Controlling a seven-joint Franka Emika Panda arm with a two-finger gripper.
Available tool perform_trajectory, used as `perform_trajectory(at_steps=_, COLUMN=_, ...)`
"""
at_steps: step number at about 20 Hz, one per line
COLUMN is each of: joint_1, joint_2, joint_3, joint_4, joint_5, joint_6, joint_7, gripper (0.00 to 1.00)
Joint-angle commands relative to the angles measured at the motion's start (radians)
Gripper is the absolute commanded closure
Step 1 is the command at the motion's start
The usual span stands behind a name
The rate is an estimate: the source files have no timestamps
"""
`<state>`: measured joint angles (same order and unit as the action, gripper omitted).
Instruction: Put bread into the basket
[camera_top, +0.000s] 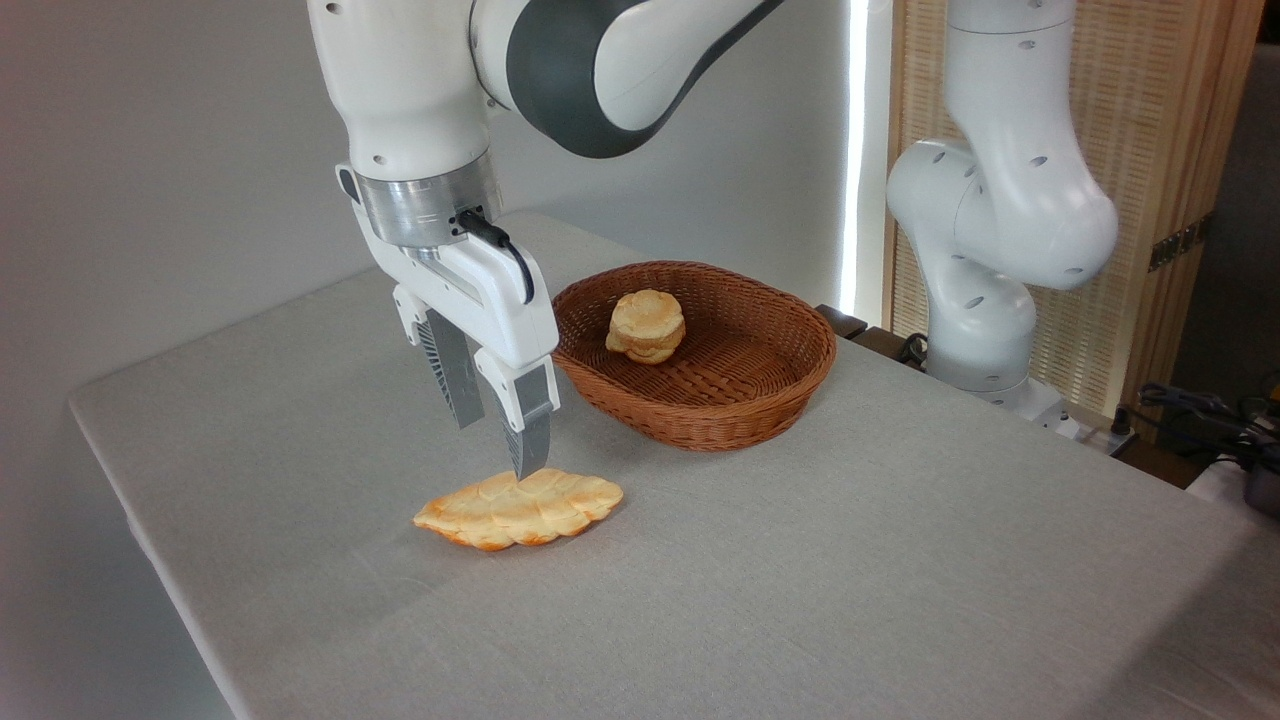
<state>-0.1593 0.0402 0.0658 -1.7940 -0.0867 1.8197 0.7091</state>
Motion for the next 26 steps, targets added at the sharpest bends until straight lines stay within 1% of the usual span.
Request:
perform_trajectory(at_steps=1, joint_1=-0.006, joint_2=-0.008, joint_3=0.009, joint_4=0.002, joint_5=0.001, joint_6=-0.003, joint_7=0.036, gripper=0.0)
perform_trajectory(at_steps=6, joint_1=-0.016, joint_2=-0.005, joint_3=0.0, joint_4=-0.03, joint_5=0.002, joint_6=0.006, joint_7=0.137, gripper=0.0)
perform_trajectory(at_steps=10, joint_1=-0.026, joint_2=-0.002, joint_3=-0.003, joint_4=-0.082, joint_5=0.002, joint_6=0.053, joint_7=0.26, gripper=0.0)
perform_trajectory(at_steps=16, joint_1=-0.045, joint_2=0.036, joint_3=-0.003, joint_4=-0.107, joint_5=0.004, joint_6=0.067, joint_7=0.398, gripper=0.0)
perform_trajectory(at_steps=17, joint_1=-0.054, joint_2=0.043, joint_3=-0.003, joint_4=-0.117, joint_5=0.005, joint_6=0.075, joint_7=0.423, gripper=0.0)
perform_trajectory(at_steps=19, joint_1=-0.055, joint_2=0.046, joint_3=-0.003, joint_4=-0.123, joint_5=0.007, joint_6=0.099, joint_7=0.435, gripper=0.0)
perform_trajectory(at_steps=21, joint_1=-0.074, joint_2=0.059, joint_3=-0.003, joint_4=-0.131, joint_5=0.009, joint_6=0.116, joint_7=0.437, gripper=0.0)
perform_trajectory(at_steps=26, joint_1=-0.083, joint_2=0.073, joint_3=-0.004, joint_4=-0.134, joint_5=0.01, joint_6=0.133, joint_7=0.441, gripper=0.0)
